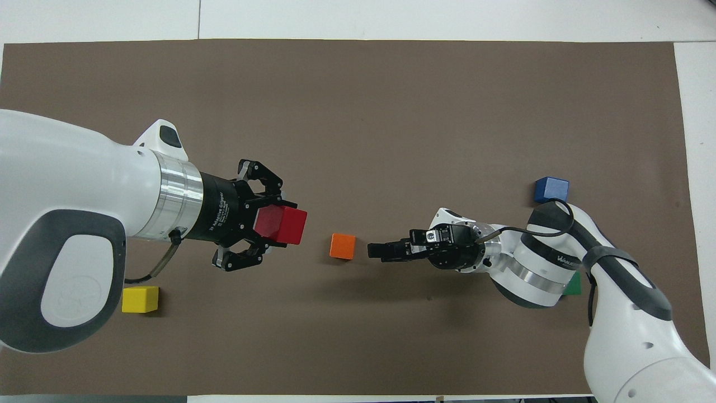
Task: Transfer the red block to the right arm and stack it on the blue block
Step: 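Lift the red cube with the left gripper while the right gripper reaches center, then grasp the red cube with the right gripper from the left gripper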
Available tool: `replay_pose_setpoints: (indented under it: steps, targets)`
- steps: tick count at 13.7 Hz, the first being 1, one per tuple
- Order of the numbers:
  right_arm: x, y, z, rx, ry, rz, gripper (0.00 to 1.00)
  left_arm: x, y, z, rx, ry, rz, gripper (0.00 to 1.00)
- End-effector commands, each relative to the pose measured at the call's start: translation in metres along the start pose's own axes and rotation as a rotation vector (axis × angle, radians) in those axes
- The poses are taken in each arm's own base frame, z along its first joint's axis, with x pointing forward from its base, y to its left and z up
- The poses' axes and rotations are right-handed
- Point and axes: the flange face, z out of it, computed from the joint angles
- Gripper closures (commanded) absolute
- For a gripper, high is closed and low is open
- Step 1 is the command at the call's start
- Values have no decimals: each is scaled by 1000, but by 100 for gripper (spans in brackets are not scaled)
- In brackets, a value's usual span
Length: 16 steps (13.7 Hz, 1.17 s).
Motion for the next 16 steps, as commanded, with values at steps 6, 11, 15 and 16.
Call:
replay_pose_setpoints:
  steps: [6, 11, 15, 16]
  targets:
    - [4, 44, -9, 64, -12, 10, 0, -46, -30, 47, -52, -25, -284, 100]
    - [3, 58, 11, 66, -14, 25, 0, -56, -59, 79, -83, -8, -248, 100]
    - [-3, 68, 24, 90, -13, 31, 0, -56, -61, 80, -87, -7, -249, 100]
    - [-3, 69, 24, 89, -13, 30, 0, -55, -62, 81, -86, -4, -250, 100]
